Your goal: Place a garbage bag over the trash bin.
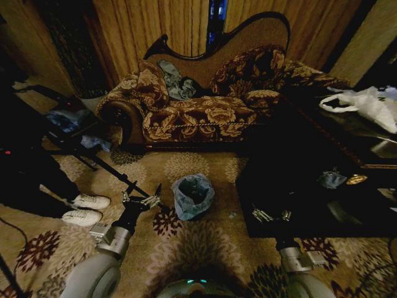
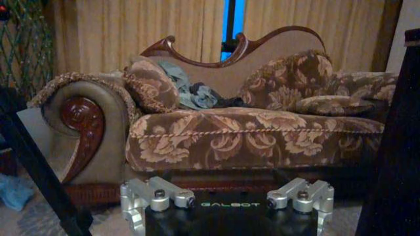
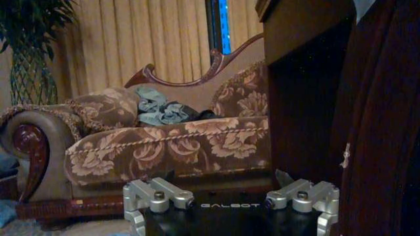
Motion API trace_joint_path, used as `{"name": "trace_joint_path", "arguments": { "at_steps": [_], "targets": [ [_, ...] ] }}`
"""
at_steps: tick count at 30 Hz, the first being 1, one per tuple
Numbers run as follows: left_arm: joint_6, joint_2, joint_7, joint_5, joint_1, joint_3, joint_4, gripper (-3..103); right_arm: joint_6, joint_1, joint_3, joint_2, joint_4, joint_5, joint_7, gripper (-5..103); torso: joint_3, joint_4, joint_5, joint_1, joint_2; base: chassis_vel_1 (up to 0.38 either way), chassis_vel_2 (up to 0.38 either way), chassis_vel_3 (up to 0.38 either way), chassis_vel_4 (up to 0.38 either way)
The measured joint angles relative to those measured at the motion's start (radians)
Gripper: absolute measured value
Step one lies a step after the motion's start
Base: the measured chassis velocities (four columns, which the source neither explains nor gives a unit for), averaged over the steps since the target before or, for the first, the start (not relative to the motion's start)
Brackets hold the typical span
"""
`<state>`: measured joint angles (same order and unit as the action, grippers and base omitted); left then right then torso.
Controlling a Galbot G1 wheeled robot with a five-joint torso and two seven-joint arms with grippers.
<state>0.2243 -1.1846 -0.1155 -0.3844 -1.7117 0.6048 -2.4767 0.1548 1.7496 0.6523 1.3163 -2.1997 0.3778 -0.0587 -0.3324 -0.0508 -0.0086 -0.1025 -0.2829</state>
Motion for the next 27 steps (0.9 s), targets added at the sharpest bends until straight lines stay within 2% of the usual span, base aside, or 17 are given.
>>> {"name": "trace_joint_path", "arguments": {
  "at_steps": [27],
  "targets": [
    [0.000, 0.000, 0.000, 0.000, 0.000, 0.000, 0.000, 100, 0.000, 0.000, 0.000, 0.000, 0.000, 0.000, 0.000, 100, 0.000, 0.0000, 0.0000, 0.000, 0.000, 0.000, 0.000, 0.000, 0.000]
  ]
}}
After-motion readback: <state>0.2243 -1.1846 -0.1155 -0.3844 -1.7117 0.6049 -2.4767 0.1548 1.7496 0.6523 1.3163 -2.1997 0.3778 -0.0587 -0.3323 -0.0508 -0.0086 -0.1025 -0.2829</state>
